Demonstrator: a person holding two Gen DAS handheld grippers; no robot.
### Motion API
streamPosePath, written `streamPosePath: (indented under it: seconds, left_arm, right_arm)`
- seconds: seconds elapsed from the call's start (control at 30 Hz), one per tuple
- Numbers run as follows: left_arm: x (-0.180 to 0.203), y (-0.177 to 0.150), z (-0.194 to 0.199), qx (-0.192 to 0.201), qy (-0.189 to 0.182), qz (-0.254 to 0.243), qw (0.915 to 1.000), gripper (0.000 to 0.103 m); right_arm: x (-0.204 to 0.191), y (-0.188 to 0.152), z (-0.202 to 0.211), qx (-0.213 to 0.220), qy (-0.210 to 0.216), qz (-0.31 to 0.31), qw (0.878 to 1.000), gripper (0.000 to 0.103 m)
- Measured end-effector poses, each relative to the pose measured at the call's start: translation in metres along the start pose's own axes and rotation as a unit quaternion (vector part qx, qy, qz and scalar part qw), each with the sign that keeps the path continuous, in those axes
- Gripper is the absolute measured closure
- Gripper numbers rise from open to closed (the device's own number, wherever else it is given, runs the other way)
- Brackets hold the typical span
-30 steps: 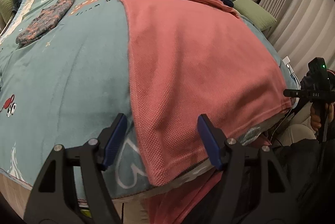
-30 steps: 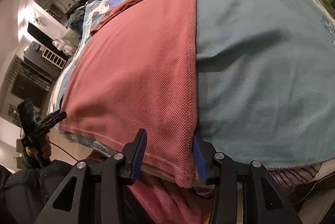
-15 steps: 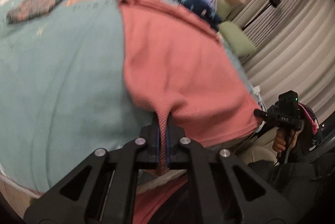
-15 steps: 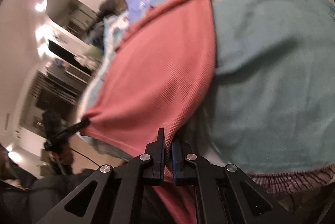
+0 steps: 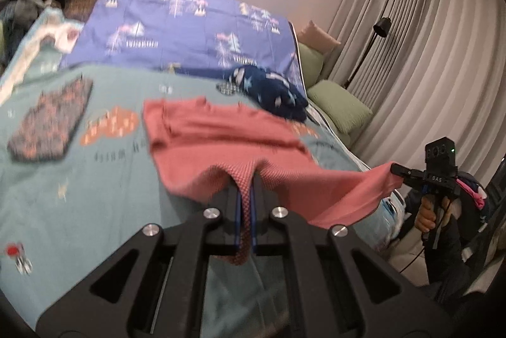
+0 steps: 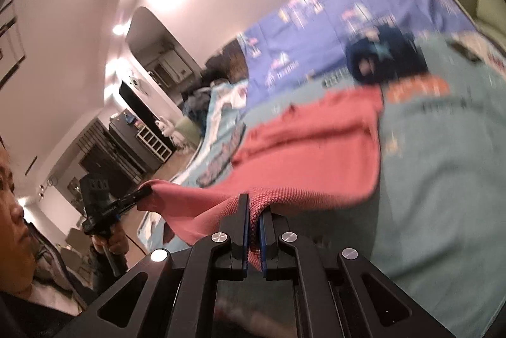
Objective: Fold small clothes
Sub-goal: 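Grasp the hem end with both grippers and lift it toward the collar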
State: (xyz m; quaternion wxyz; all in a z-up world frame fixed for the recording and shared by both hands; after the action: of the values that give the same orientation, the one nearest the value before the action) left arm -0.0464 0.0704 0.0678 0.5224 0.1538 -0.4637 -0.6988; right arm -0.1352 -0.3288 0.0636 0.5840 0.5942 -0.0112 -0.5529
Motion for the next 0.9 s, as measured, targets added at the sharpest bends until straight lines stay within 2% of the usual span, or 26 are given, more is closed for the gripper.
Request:
streamPosePath:
  seconds: [0.3, 0.5, 0.73, 0.9]
  left_arm:
    - [0.009, 0.059, -0.031, 0.033, 0.025, -0.033, 0.9986, 0.098]
    - [0.000, 0.085, -0.061, 0.031, 0.035, -0.021, 0.9987, 0.097]
    - [-0.021, 0.104, -0.118, -0.001, 0.059, 0.001, 0.9983, 0.097]
    - [-0.042, 0.110, -0.172, -0.040, 0.069, 0.025, 0.9965, 0.097]
  right_arm:
    - [0.006, 0.067, -0.021, 0.035, 0.006, 0.034, 0.999, 0.099]
    - [0.029, 0.105, -0.048, 0.042, -0.009, 0.034, 0.998, 0.099]
    - [0.075, 0.141, -0.088, 0.031, -0.046, -0.002, 0.998, 0.098]
    - [0.110, 0.154, -0.121, 0.012, -0.064, -0.031, 0.997, 0.098]
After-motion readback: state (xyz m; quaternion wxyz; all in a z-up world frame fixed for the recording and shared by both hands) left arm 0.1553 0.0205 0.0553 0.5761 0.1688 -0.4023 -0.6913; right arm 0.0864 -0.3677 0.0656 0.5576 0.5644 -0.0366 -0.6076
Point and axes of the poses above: each gripper's, at about its wrist camera, not at the fingertips, and z roughly against the way its jaws point, x to its right, y to its top, the point moved 3 cm from there along -z, roughly the way its jaws point, and after that the axes turned 9 degrees about y, right-handed, at the moved point
